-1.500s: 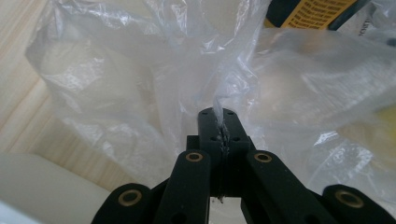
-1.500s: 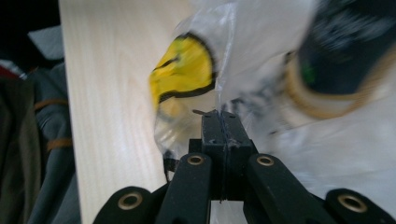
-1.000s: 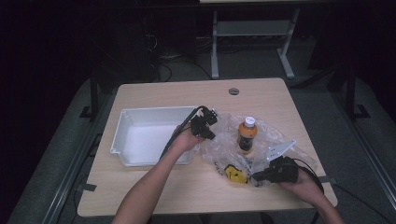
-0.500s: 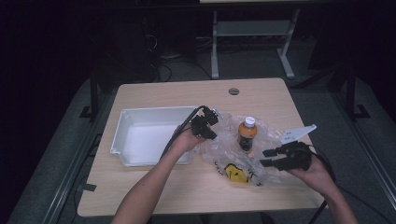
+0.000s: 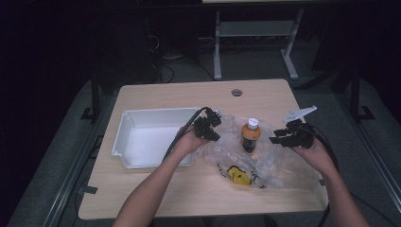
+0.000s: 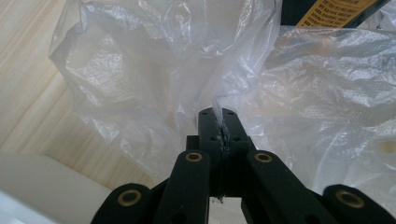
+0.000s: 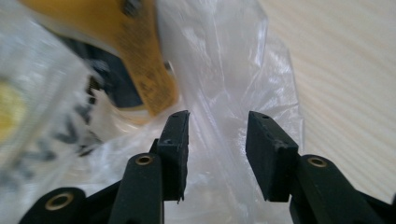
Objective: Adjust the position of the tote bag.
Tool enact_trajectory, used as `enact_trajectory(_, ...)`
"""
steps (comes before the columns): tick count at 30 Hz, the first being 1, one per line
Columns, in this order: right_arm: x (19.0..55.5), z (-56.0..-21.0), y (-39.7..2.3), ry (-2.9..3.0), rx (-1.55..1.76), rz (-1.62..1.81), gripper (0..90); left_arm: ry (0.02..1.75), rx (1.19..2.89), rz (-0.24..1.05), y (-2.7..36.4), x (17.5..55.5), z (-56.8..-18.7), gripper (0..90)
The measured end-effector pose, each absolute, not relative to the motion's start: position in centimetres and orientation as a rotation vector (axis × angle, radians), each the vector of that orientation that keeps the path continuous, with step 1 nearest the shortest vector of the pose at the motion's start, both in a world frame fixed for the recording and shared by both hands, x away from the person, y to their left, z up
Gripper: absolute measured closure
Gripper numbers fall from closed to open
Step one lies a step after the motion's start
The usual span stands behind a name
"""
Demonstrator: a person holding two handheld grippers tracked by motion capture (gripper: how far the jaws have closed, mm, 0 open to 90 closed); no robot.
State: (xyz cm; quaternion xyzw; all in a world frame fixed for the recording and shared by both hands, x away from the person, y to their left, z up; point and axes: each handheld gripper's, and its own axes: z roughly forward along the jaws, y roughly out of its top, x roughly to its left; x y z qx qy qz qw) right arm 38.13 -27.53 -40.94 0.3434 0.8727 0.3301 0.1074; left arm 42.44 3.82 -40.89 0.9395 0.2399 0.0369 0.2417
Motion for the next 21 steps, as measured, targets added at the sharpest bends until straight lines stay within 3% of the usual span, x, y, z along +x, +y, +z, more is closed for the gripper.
enact_trajectory(4, 39.1, -42.0, -27.2, 2.601, 1.013, 0.944, 66.2, 0.655, 2.569, 0.102, 3.8, 42.5, -40.9, 89.5)
enact_trajectory(9, 39.9, -42.6, -27.0, 2.604, 1.038, 0.951, 89.8, 0.663, 2.561, 0.110, 3.8, 42.8, -40.9, 89.5)
enact_trajectory(21, 41.6, -44.2, -27.2, 2.604, 1.161, 0.915, 90.0, 0.663, 2.561, 0.103, 3.4, 43.4, -41.3, 89.5)
